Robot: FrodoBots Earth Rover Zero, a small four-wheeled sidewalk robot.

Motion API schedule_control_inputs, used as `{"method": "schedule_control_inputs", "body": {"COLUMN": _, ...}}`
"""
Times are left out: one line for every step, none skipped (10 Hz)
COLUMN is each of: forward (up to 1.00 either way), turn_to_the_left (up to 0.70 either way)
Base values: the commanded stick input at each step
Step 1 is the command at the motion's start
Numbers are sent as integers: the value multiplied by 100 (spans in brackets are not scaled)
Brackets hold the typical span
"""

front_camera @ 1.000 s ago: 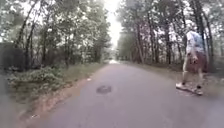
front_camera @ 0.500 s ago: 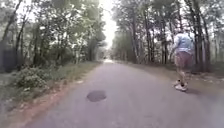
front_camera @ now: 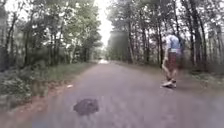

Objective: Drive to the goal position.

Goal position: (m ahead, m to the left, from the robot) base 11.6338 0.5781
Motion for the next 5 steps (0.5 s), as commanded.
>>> {"method": "schedule_control_inputs", "body": {"forward": 70, "turn_to_the_left": 0}}
{"method": "schedule_control_inputs", "body": {"forward": 70, "turn_to_the_left": 0}}
{"method": "schedule_control_inputs", "body": {"forward": 70, "turn_to_the_left": 0}}
{"method": "schedule_control_inputs", "body": {"forward": 70, "turn_to_the_left": 0}}
{"method": "schedule_control_inputs", "body": {"forward": 70, "turn_to_the_left": 0}}
